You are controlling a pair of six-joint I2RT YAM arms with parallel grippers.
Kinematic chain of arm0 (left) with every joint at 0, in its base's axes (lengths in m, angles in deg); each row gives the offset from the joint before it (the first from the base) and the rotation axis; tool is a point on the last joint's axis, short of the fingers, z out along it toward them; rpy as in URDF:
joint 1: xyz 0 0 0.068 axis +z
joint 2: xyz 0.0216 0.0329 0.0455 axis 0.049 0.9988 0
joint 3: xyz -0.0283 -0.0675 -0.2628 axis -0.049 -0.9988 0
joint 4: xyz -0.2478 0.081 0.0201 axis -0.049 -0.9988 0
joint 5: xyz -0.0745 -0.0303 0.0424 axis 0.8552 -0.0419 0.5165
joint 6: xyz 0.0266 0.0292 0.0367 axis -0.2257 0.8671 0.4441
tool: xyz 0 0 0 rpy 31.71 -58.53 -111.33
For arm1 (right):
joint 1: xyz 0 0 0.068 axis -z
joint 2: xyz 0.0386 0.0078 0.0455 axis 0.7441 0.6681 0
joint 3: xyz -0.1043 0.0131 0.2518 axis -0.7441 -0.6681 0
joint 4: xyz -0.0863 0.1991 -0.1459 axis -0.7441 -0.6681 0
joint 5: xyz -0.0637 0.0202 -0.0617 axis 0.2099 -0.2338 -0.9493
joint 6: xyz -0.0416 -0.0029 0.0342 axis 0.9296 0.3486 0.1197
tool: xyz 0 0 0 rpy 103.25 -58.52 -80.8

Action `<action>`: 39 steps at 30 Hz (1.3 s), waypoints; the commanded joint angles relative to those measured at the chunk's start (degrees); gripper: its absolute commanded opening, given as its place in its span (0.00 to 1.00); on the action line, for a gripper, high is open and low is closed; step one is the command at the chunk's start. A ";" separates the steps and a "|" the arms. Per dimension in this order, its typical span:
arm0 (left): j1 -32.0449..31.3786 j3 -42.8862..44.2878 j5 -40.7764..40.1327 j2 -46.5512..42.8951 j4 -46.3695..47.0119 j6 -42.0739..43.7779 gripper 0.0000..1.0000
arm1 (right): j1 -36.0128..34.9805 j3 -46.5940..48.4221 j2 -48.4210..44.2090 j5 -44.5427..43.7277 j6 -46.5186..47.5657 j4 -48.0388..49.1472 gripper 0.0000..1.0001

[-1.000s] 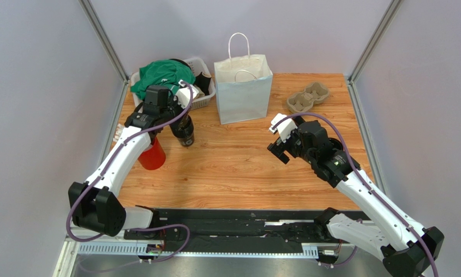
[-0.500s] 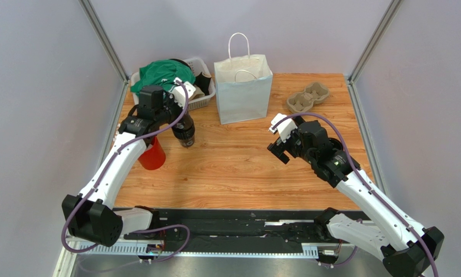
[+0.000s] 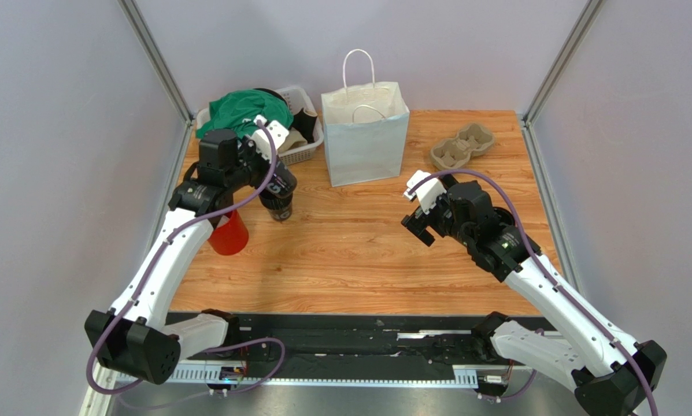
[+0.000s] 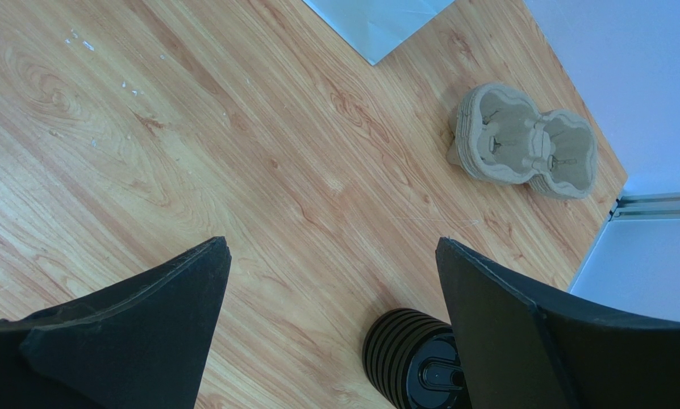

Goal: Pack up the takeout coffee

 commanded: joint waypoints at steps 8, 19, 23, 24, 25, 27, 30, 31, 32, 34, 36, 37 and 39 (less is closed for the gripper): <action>-0.49 2.80 3.88 -5.02 2.09 1.41 0.00 | -0.33 -0.07 -0.63 -1.12 0.62 3.25 0.99; -10.76 2.72 0.39 -3.53 2.44 4.40 0.00 | -0.15 0.28 -0.02 -7.36 -0.61 6.23 0.99; -15.68 2.02 -3.14 -1.77 4.72 5.63 0.00 | 0.81 0.37 0.60 -10.87 -1.57 7.90 0.99; -17.43 1.75 -3.75 -1.16 5.34 6.15 0.00 | 1.16 0.37 0.69 -11.75 -1.66 8.43 0.99; -18.23 1.40 -5.24 -0.80 5.95 6.25 0.00 | 1.86 0.46 0.69 -12.11 -1.75 8.61 0.99; -20.42 0.79 -6.04 0.51 8.15 6.51 0.00 | 2.74 0.55 0.77 -13.25 -2.28 9.22 0.99; -23.85 -0.53 -8.94 2.79 11.66 7.65 0.00 | 4.68 0.72 0.86 -13.95 -2.98 9.58 0.99; -24.82 -1.40 -10.25 3.41 12.71 8.18 0.00 | 5.73 0.90 0.95 -13.95 -3.07 9.75 0.99; -25.79 -1.76 -12.09 4.03 14.38 8.96 0.00 | 6.35 0.90 1.04 -14.04 -3.33 9.67 0.99; -28.78 -3.07 -14.91 5.87 16.06 9.85 0.00 | 8.01 0.99 1.21 -14.04 -3.68 9.75 0.99; -31.58 -4.13 -16.58 7.28 18.61 11.08 0.00 | 9.07 1.07 1.39 -13.87 -4.03 9.84 0.99; -32.47 -5.44 -17.81 7.63 19.48 11.43 0.00 | 9.95 1.16 1.48 -13.95 -4.21 9.84 0.99; -34.92 -6.68 -19.57 8.95 22.91 12.66 0.00 | 10.48 1.34 1.91 -14.04 -4.39 9.84 0.99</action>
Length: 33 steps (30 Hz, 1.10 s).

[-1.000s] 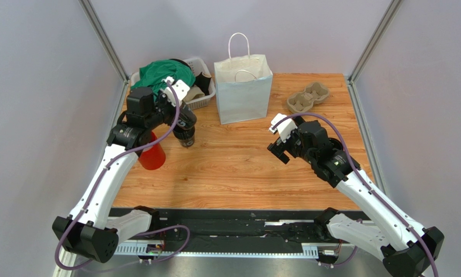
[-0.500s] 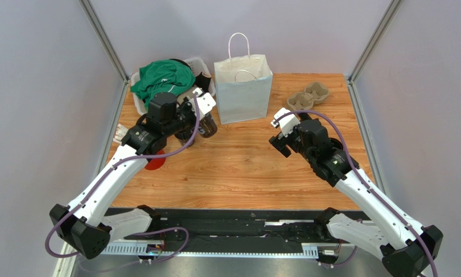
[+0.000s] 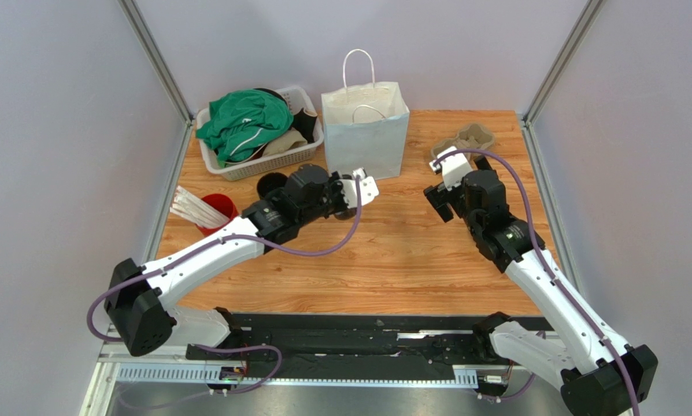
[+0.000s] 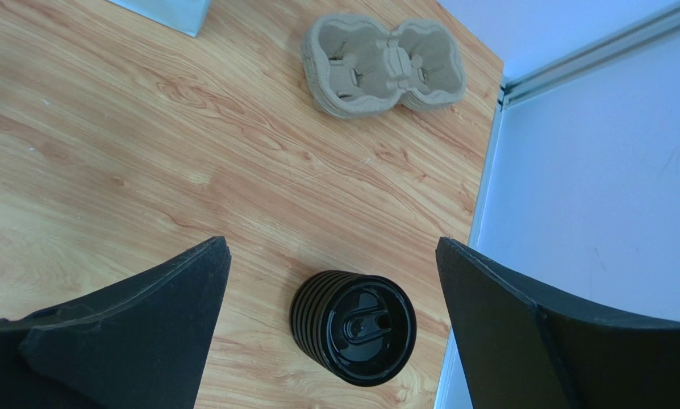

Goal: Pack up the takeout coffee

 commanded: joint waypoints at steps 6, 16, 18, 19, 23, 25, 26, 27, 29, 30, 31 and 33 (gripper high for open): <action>-8.43 -5.68 -10.53 4.44 17.19 4.65 0.00 | 3.69 1.45 1.11 -1.04 -2.60 3.31 0.99; -11.86 -7.26 -16.68 14.02 28.17 7.80 0.00 | 7.03 2.06 -0.20 2.82 -3.92 1.64 0.99; -12.12 -7.26 -18.00 16.57 30.02 8.51 0.00 | 7.39 2.24 -0.29 6.51 -3.57 -0.37 0.99; -12.21 -7.35 -18.53 17.36 32.21 9.21 0.00 | 7.48 2.41 -0.03 8.26 -3.39 -1.43 0.99; -12.56 -8.05 -20.64 21.40 38.02 11.41 0.00 | 7.48 3.11 1.28 12.41 -4.26 -2.76 0.99; -13.08 -9.02 -22.22 22.55 42.22 13.68 0.00 | 7.48 3.38 2.25 12.93 -4.97 -3.02 0.98; -13.26 -9.54 -22.75 23.60 43.99 14.57 0.00 | 7.48 3.47 2.52 13.29 -5.06 -3.20 0.99; -13.52 -10.24 -23.88 24.13 47.48 15.54 0.00 | 7.39 3.38 2.87 13.20 -5.06 -3.20 0.99; -14.32 -10.69 -25.21 25.79 50.41 18.26 0.00 | 7.39 3.29 2.87 12.42 -5.15 -2.85 0.99; -14.58 -11.21 -26.00 26.24 52.77 19.05 0.00 | 7.48 3.29 2.87 12.24 -5.15 -2.85 0.98; -15.19 -11.56 -26.35 26.68 54.19 20.72 0.00 | 7.39 3.29 2.70 11.97 -5.23 -2.67 0.99; -15.98 -13.05 -27.14 28.17 59.00 22.83 0.00 | 7.48 3.29 2.26 11.80 -5.23 -2.41 0.99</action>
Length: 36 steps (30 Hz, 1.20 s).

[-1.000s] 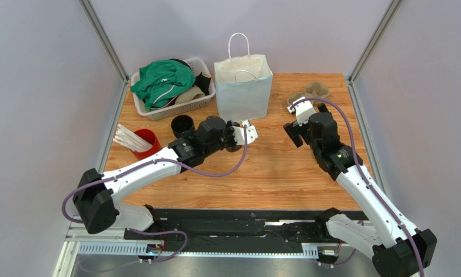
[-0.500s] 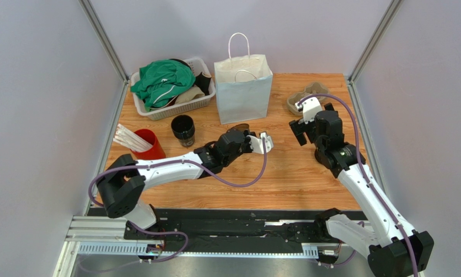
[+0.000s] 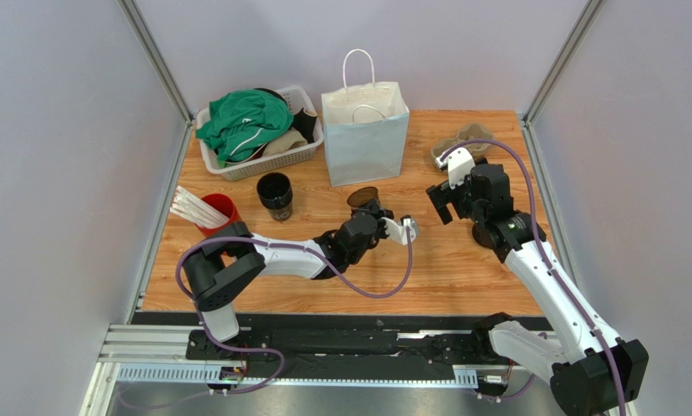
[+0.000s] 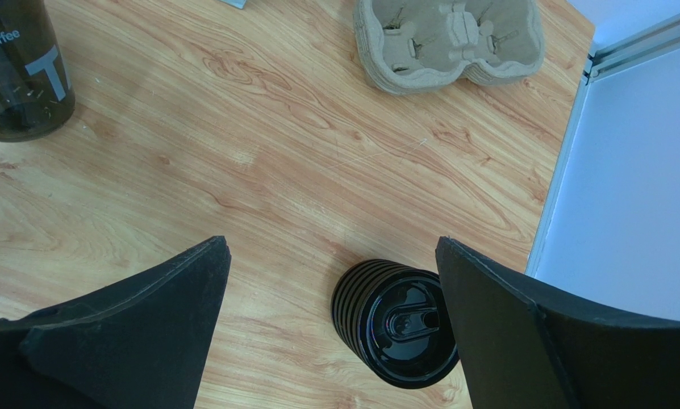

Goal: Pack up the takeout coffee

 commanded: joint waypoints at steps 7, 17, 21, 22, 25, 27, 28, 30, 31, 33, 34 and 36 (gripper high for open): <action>-5.79 -5.89 -6.83 10.89 33.24 20.19 0.00 | 0.09 2.11 -1.38 -0.08 -1.59 1.24 0.99; -7.38 -8.18 -8.42 10.31 35.37 19.77 0.00 | 0.09 2.20 -1.46 -0.07 -1.76 1.33 0.99; -7.04 -7.13 -8.68 3.37 26.61 12.25 0.04 | 0.00 2.20 -1.29 0.19 -1.94 1.16 0.99; -6.60 -6.43 -8.51 -1.00 22.31 9.16 0.07 | 0.09 2.20 -1.29 0.19 -1.94 1.24 0.99; -1.51 -0.46 -0.81 -11.54 -6.83 -11.55 0.14 | 0.18 2.29 -1.29 0.45 -1.94 0.98 0.99; 4.70 4.82 11.76 -14.74 -23.14 -23.67 0.19 | 0.18 2.29 -1.46 0.54 -1.85 0.80 0.99; 6.22 5.61 14.58 -16.49 -25.34 -25.39 0.20 | 0.09 2.20 -1.46 0.54 -1.85 0.89 0.99; 9.56 5.80 21.01 -17.64 -27.82 -27.16 0.31 | 0.26 2.29 -1.47 0.63 -1.85 0.80 0.99; 10.80 6.32 23.29 -17.83 -28.70 -28.04 0.36 | 0.18 2.38 -1.38 0.89 -1.85 0.89 0.99; 14.48 7.64 30.85 -16.69 -32.65 -31.73 0.47 | 0.18 2.38 -1.29 0.98 -1.85 0.72 0.99; 15.72 9.12 33.65 -15.90 -33.10 -32.96 0.50 | 0.18 2.38 -1.29 0.98 -1.85 0.80 0.99; 18.79 10.54 41.74 -13.54 -37.57 -35.51 0.54 | 0.18 2.29 -1.29 0.98 -1.85 0.71 0.99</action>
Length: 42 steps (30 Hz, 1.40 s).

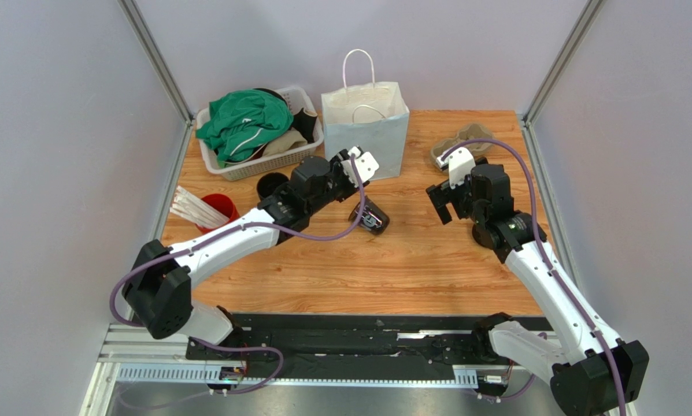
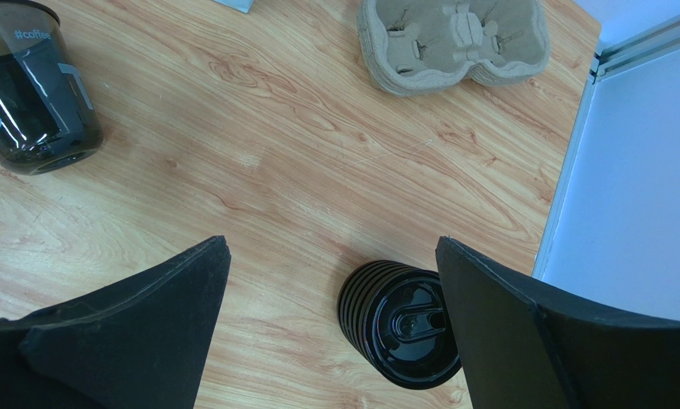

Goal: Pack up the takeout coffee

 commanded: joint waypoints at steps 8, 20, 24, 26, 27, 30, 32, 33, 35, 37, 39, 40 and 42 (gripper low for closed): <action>8.42 9.73 42.67 13.99 -22.71 -15.88 0.64 | 0.09 2.20 -0.87 0.30 -0.62 0.74 0.99; 12.91 12.37 48.83 20.60 -24.57 -18.88 0.61 | 0.18 2.11 -1.05 0.30 -0.54 0.74 0.99; 13.35 11.23 50.50 16.92 -23.25 -19.15 0.61 | 0.18 2.03 -0.79 0.21 -0.36 0.91 0.99; 13.44 10.35 49.98 14.20 -21.67 -18.97 0.61 | 0.09 1.94 -0.61 0.21 -0.36 0.91 0.99; 13.44 9.30 49.45 13.40 -20.97 -18.97 0.62 | 0.09 1.94 -0.61 0.21 -0.36 1.00 0.98; 13.44 9.37 45.24 13.38 -19.73 -18.71 0.64 | 0.09 2.03 -0.61 0.30 -0.45 0.91 0.99; 13.79 9.99 43.74 15.40 -20.79 -18.79 0.63 | 0.09 2.11 -0.70 0.30 -0.45 0.83 0.98; 13.88 10.34 43.21 16.11 -20.96 -18.97 0.63 | 0.09 2.11 -0.70 0.30 -0.45 0.74 0.98; 13.97 10.70 42.07 17.95 -21.23 -19.06 0.63 | 0.18 2.03 -0.78 0.39 -0.45 0.82 0.98; 13.97 11.05 41.02 19.01 -21.23 -18.80 0.63 | 0.09 2.03 -0.87 0.30 -0.45 0.82 0.98; 13.97 11.22 39.87 19.98 -21.40 -18.45 0.63 | 0.09 2.03 -0.87 0.39 -0.45 0.74 0.99; 14.05 11.23 39.61 20.07 -21.14 -18.27 0.63 | 0.09 2.03 -0.96 0.39 -0.36 0.74 0.99; 14.23 10.53 39.08 19.63 -19.74 -18.36 0.63 | 0.09 2.03 -0.87 0.30 -0.36 0.82 0.98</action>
